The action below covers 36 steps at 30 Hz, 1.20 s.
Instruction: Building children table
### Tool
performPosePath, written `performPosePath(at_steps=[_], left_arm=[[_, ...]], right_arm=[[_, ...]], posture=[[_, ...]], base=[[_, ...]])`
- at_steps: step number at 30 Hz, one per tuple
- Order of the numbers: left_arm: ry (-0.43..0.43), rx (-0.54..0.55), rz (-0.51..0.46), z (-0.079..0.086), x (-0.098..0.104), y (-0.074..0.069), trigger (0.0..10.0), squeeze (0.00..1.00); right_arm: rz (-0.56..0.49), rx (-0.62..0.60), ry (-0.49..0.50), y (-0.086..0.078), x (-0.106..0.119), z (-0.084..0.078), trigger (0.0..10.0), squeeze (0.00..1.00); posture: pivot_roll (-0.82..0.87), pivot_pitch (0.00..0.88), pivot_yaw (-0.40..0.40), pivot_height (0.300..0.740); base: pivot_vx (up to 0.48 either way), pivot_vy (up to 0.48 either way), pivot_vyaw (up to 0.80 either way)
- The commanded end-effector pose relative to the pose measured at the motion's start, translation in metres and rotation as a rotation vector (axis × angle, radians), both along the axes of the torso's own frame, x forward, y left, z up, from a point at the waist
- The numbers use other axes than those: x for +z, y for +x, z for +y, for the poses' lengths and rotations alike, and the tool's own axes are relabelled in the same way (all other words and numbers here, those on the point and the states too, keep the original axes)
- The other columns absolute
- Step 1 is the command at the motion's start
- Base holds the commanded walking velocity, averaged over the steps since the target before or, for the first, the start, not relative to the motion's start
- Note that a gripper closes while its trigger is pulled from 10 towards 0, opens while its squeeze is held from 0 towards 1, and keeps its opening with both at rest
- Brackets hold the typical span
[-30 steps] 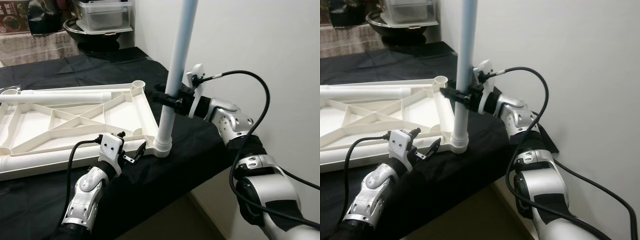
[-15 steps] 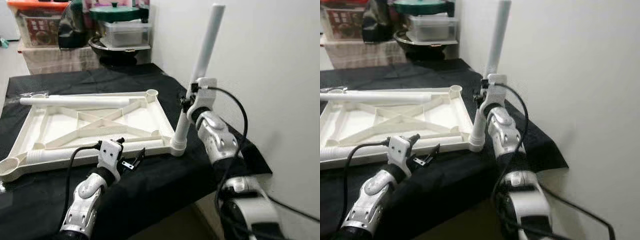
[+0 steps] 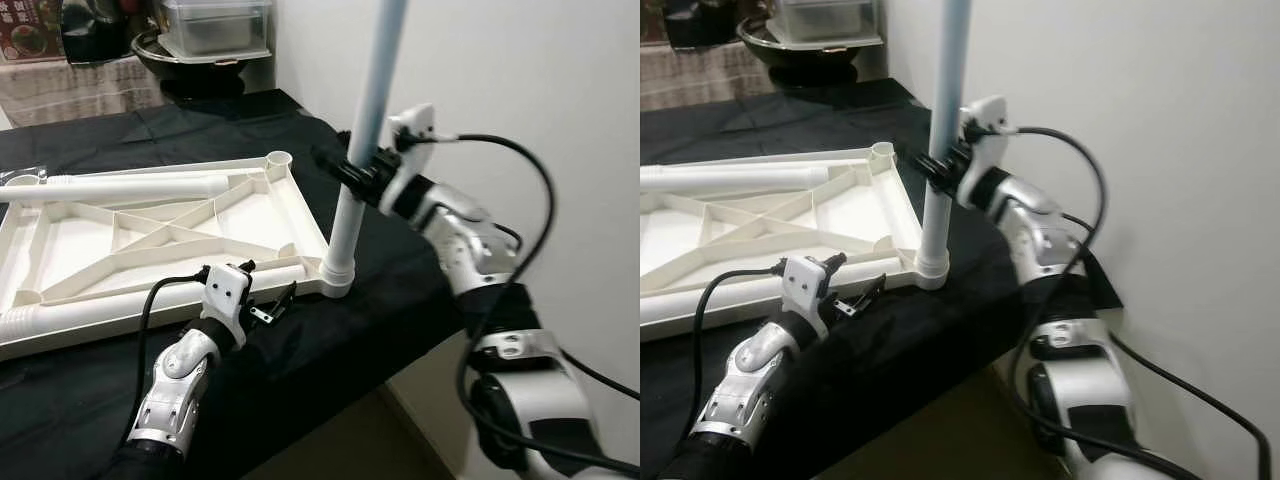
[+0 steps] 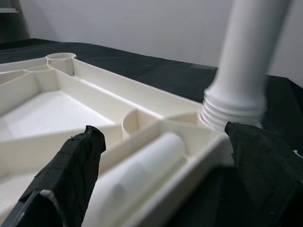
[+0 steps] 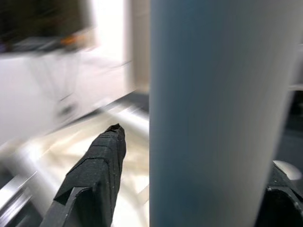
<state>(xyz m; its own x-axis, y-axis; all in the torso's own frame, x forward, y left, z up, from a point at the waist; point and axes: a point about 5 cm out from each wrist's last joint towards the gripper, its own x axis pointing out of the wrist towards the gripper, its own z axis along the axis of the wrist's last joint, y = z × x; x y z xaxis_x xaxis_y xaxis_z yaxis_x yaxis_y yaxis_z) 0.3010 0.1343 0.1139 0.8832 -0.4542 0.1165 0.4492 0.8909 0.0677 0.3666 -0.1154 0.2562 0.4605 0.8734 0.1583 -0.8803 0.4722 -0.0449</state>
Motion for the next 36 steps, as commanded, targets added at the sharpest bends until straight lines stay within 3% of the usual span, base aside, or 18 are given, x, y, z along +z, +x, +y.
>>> performPosePath(at_steps=[1, 2, 10, 11, 13, 14, 15, 16, 18, 19, 21, 22, 23, 26, 27, 30, 31, 36], left_arm=[[0.003, -0.004, 0.004, -0.001, -0.002, -0.001, 10.0, 0.0], [0.004, 0.0, 0.003, 0.0, -0.002, -0.001, 10.0, 0.0], [0.004, 0.007, 0.002, 0.002, -0.002, -0.002, 10.0, 0.0], [0.005, 0.009, 0.002, 0.002, -0.003, -0.002, 10.0, 0.0], [0.005, 0.009, 0.002, 0.002, -0.003, -0.002, 10.0, 0.0], [0.005, 0.01, 0.002, 0.003, -0.003, -0.003, 10.0, 0.0], [0.005, 0.01, 0.002, 0.003, -0.003, -0.003, 10.0, 0.0], [0.006, 0.01, 0.002, 0.003, -0.003, -0.003, 10.0, 0.0], [0.006, 0.01, 0.002, 0.003, -0.003, -0.003, 10.0, 0.0], [0.006, 0.01, 0.002, 0.002, -0.003, -0.003, 10.0, 0.0], [0.005, 0.009, 0.002, 0.002, -0.003, -0.003, 10.0, 0.0], [0.005, 0.007, 0.004, 0.002, -0.003, -0.003, 10.0, 0.0], [0.006, 0.003, 0.007, 0.001, -0.004, -0.003, 10.0, 0.0], [0.007, 0.0, 0.009, 0.001, -0.004, -0.003, 10.0, 0.0], [0.007, -0.004, 0.01, 0.0, -0.005, -0.002, 10.0, 0.0], [0.006, -0.005, 0.009, -0.001, -0.004, -0.002, 10.0, 0.0], [0.005, -0.006, 0.008, -0.001, -0.004, -0.001, 10.0, 0.0], [0.005, -0.006, 0.007, 0.0, -0.004, -0.001, 10.0, 0.0]], right_arm=[[0.048, 0.149, -0.057, -0.008, -0.016, 0.014, 5.8, 0.0], [0.087, 0.201, -0.087, -0.011, -0.028, 0.017, 0.0, 0.0], [0.139, 0.154, -0.049, -0.009, -0.035, 0.03, 0.0, 0.0], [0.203, -0.021, -0.036, 0.004, -0.04, 0.032, 0.0, 0.0], [0.203, -0.021, -0.036, 0.004, -0.04, 0.032, 0.0, 0.0], [0.272, -0.325, -0.017, 0.022, -0.049, 0.022, 0.0, 0.0], [0.272, -0.325, -0.017, 0.022, -0.049, 0.022, 0.0, 0.0], [0.349, -0.631, 0.008, 0.031, -0.063, 0.004, 0.0, 0.0], [0.349, -0.631, 0.008, 0.031, -0.063, 0.004, 0.0, 0.0], [0.406, -0.828, 0.011, 0.03, -0.079, -0.009, 0.0, 0.0], [0.429, -0.898, 0.017, 0.024, -0.088, -0.011, 0.0, 0.0], [0.401, -0.851, 0.015, 0.017, -0.088, -0.002, 2.9, 0.0], [0.349, -0.728, 0.046, 0.009, -0.078, 0.014, 10.0, 0.0], [0.311, -0.639, 0.07, 0.003, -0.069, 0.024, 10.0, 0.0], [0.231, -0.543, 0.137, 0.0, -0.046, 0.025, 10.0, 1.0], [0.207, -0.492, 0.146, 0.002, -0.035, 0.023, 10.0, 1.0], [0.181, -0.421, 0.159, 0.004, -0.023, 0.023, 10.0, 0.0], [0.083, -0.157, 0.138, 0.001, 0.001, 0.023, 10.0, 0.0]], posture=[[0.02, 0.0, -0.102, 0.74], [0.03, 0.0, -0.111, 0.74], [0.04, 0.0, -0.115, 0.74], [0.04, 0.0, -0.115, 0.74], [0.04, 0.0, -0.115, 0.74], [0.03, 0.0, -0.112, 0.74], [0.03, 0.0, -0.112, 0.74], [0.03, 0.0, -0.112, 0.74], [0.03, 0.0, -0.112, 0.74], [0.03, 0.0, -0.111, 0.74], [0.03, 0.0, -0.107, 0.74], [0.02, 0.0, -0.098, 0.74], [0.01, 0.0, -0.095, 0.74], [0.01, 0.0, -0.095, 0.74], [0.0, 0.0, -0.09, 0.74], [0.0, 0.0, -0.09, 0.74], [0.0, 0.0, -0.09, 0.74], [0.01, 0.0, -0.095, 0.74]], base=[[0.0, 0.0, 0.0], [0.0, 0.0, 0.0], [0.0, 0.0, 0.0], [0.0, 0.0, 0.0], [0.0, 0.0, 0.0], [0.0, 0.0, 0.0], [0.0, 0.0, 0.0], [0.0, 0.0, 0.0], [0.0, 0.0, 0.0], [0.0, 0.0, 0.0], [0.0, 0.0, 0.0], [0.0, 0.0, 0.0], [0.0, 0.0, 0.0], [0.0, 0.0, 0.0], [0.0, 0.0, 0.0], [0.0, 0.0, 0.0], [0.0, 0.0, 0.0], [0.0, 0.0, 0.0]])
